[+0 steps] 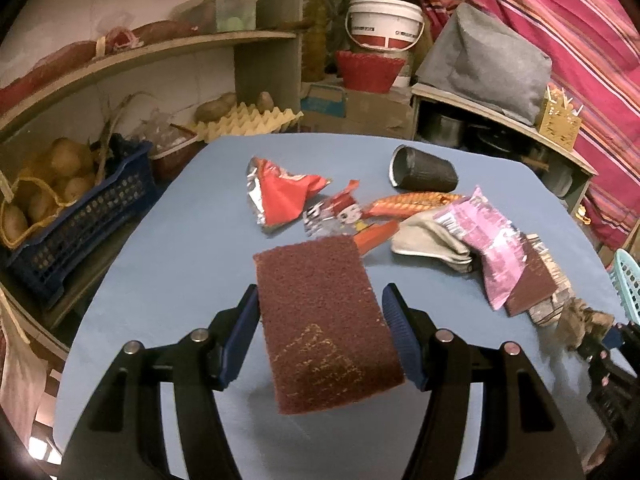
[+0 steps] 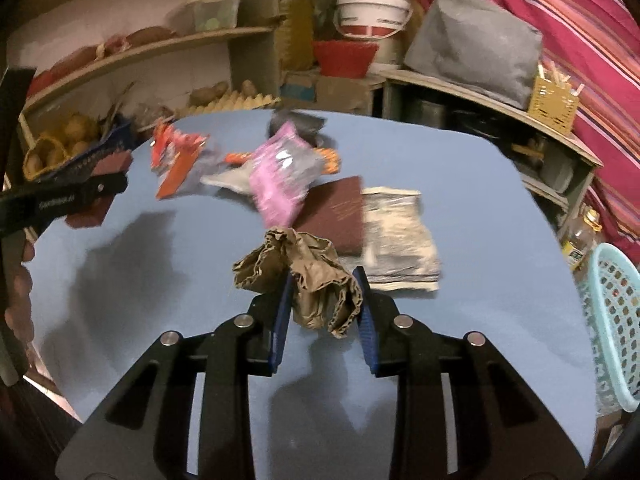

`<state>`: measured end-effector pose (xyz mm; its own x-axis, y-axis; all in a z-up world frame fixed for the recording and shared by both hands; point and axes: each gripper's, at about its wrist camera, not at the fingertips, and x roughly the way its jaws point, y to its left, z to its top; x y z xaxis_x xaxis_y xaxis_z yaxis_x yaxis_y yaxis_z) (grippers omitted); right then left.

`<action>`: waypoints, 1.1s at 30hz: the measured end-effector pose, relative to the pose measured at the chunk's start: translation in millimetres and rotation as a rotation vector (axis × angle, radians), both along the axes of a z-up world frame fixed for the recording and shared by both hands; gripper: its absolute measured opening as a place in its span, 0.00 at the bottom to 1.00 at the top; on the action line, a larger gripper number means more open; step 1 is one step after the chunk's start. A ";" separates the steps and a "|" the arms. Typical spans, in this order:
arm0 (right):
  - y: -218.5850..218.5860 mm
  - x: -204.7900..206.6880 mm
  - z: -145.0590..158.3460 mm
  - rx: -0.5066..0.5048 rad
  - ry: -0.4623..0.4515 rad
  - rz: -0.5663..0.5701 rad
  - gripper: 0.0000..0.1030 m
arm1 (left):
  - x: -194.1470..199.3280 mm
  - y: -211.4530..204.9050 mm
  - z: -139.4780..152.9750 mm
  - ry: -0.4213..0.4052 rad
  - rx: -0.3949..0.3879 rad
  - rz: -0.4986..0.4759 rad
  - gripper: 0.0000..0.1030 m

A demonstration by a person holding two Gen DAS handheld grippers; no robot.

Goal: Collect trash
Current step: 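Lift both held items and carry them over the light blue basket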

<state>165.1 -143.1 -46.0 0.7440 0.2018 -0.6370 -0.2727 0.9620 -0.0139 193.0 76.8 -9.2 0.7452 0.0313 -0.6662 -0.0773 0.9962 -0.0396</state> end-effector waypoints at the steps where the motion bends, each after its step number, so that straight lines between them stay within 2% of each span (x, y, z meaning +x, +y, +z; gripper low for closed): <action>1: -8.3 1.2 3.1 0.004 -0.005 -0.017 0.30 | -0.1 -3.1 1.4 -0.003 -0.002 -0.003 0.60; 13: -117.4 0.7 42.3 0.041 -0.073 -0.201 0.30 | 5.2 -71.4 23.8 -0.052 -0.010 -0.078 0.60; 23: -238.2 -16.0 76.4 0.088 -0.113 -0.394 0.30 | 0.4 -168.1 41.3 -0.119 0.034 -0.203 0.60; 26: -266.3 -21.1 80.6 0.060 -0.107 -0.435 0.30 | -1.4 -191.7 43.8 -0.125 0.037 -0.245 0.60; 29: -294.1 -30.4 80.6 0.077 -0.108 -0.462 0.30 | -1.9 -216.5 43.7 -0.120 0.027 -0.286 0.60; 33: -323.6 -45.5 63.4 0.103 -0.079 -0.509 0.30 | 0.3 -255.5 39.0 -0.093 0.009 -0.339 0.60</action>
